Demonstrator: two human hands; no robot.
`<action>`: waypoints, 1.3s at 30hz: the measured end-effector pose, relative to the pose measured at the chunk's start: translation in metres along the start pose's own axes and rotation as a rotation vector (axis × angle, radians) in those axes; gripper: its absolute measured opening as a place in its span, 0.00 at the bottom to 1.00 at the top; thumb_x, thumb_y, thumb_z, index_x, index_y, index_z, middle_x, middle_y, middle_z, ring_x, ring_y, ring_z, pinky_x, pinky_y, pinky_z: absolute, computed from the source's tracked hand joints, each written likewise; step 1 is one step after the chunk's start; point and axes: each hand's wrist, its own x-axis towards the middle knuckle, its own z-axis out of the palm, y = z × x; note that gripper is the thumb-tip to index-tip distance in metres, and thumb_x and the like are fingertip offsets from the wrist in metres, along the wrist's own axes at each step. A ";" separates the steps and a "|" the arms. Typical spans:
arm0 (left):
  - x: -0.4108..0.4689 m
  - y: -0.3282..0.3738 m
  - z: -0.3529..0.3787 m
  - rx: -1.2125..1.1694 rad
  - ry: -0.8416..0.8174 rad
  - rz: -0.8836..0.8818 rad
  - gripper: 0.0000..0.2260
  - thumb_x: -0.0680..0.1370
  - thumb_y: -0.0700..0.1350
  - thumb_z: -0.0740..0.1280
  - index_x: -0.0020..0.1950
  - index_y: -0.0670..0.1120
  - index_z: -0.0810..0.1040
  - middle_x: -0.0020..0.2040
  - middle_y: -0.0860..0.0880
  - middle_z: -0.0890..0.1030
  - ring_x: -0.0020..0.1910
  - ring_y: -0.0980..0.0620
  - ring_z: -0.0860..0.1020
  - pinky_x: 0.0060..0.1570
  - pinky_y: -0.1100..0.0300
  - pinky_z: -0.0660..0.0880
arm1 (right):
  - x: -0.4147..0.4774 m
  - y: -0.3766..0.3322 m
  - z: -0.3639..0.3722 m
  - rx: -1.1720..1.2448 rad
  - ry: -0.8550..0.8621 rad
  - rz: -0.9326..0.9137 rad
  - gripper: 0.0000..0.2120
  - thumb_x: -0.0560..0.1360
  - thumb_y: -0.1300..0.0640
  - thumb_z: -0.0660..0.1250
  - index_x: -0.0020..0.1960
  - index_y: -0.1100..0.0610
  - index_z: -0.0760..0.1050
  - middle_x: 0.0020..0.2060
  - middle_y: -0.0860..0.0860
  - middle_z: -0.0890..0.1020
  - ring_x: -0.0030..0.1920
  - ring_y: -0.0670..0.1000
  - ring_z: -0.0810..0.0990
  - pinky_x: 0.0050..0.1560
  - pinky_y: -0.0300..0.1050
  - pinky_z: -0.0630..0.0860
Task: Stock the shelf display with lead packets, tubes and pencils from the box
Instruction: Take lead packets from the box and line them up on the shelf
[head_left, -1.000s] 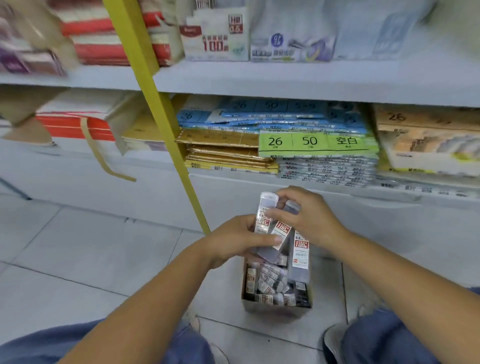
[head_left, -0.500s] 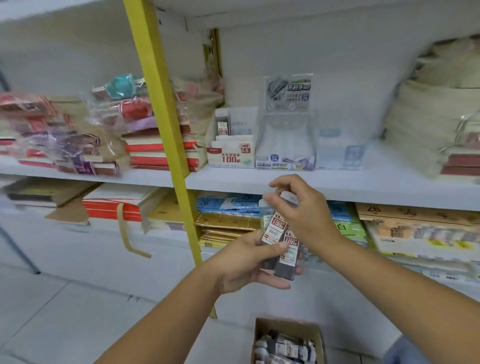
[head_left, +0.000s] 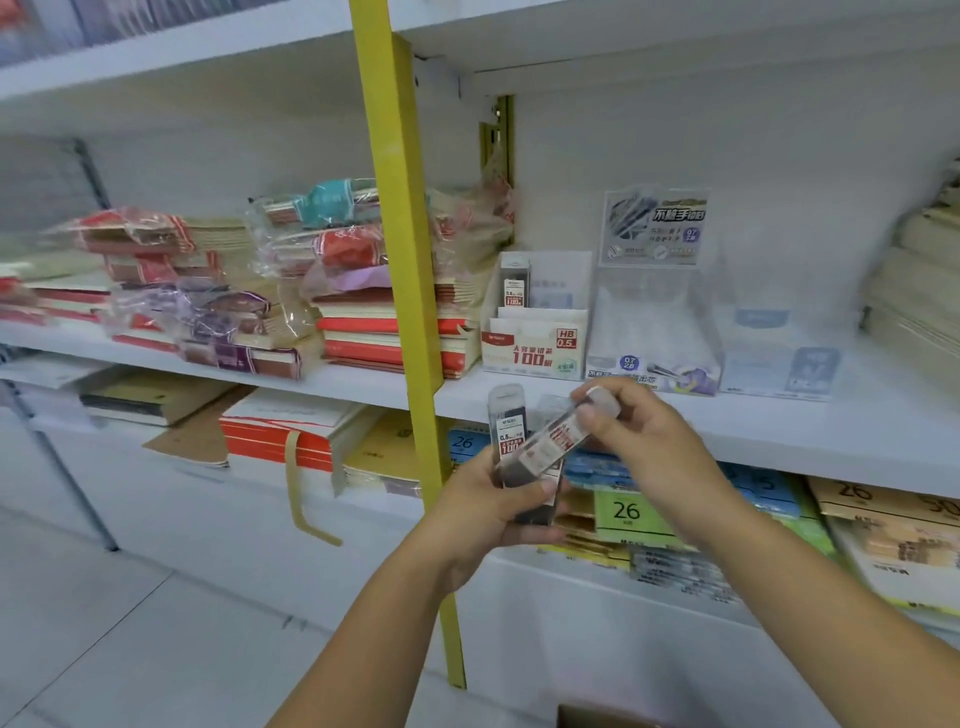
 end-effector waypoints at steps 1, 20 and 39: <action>0.003 0.004 -0.006 0.007 0.023 0.018 0.15 0.78 0.36 0.70 0.63 0.46 0.77 0.49 0.46 0.86 0.45 0.49 0.85 0.42 0.55 0.82 | 0.009 -0.006 0.000 0.033 0.044 -0.004 0.06 0.78 0.57 0.65 0.48 0.47 0.79 0.44 0.46 0.85 0.46 0.46 0.84 0.44 0.37 0.79; 0.049 0.045 -0.043 0.003 0.197 0.305 0.10 0.79 0.42 0.69 0.57 0.56 0.79 0.48 0.52 0.87 0.44 0.51 0.86 0.36 0.61 0.81 | 0.197 -0.058 0.011 -0.900 0.020 -0.409 0.11 0.74 0.53 0.71 0.57 0.49 0.77 0.45 0.47 0.82 0.45 0.49 0.80 0.47 0.45 0.76; 0.044 0.058 -0.036 -0.006 0.062 0.306 0.10 0.80 0.45 0.68 0.61 0.54 0.77 0.51 0.50 0.86 0.49 0.49 0.86 0.37 0.59 0.82 | 0.127 -0.067 0.024 -0.594 -0.159 -0.185 0.07 0.78 0.45 0.62 0.54 0.41 0.77 0.42 0.35 0.83 0.41 0.32 0.79 0.36 0.28 0.70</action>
